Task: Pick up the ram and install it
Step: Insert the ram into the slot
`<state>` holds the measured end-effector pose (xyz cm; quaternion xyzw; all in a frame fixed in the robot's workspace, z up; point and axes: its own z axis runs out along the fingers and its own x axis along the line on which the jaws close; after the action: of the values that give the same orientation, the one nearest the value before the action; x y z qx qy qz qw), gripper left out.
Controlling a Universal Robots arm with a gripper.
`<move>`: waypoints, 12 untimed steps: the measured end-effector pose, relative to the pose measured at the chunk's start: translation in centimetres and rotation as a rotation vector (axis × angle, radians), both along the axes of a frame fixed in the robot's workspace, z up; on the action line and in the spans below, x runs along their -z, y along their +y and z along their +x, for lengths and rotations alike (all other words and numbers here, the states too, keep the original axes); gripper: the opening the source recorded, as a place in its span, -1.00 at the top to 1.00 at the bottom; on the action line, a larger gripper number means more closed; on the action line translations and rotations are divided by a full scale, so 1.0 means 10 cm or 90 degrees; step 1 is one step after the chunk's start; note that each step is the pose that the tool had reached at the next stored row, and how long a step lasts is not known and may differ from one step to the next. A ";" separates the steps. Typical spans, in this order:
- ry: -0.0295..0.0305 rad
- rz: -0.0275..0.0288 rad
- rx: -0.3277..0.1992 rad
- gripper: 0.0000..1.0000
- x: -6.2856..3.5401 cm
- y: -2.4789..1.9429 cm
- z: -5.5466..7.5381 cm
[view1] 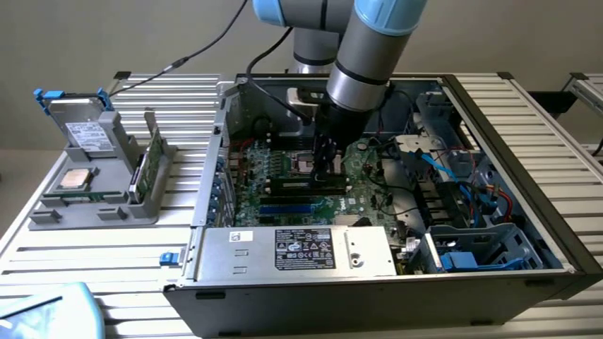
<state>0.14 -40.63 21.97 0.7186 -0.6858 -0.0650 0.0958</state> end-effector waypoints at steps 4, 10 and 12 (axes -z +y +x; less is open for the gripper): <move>0.0068 -0.0004 0.000 0.73 0.000 0.000 0.01; 0.0095 -0.0004 0.000 0.73 0.010 0.005 0.03; 0.0096 -0.0004 -0.001 0.73 0.013 0.005 0.03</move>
<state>0.46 -40.58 21.84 0.7184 -0.6847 -0.0701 0.1012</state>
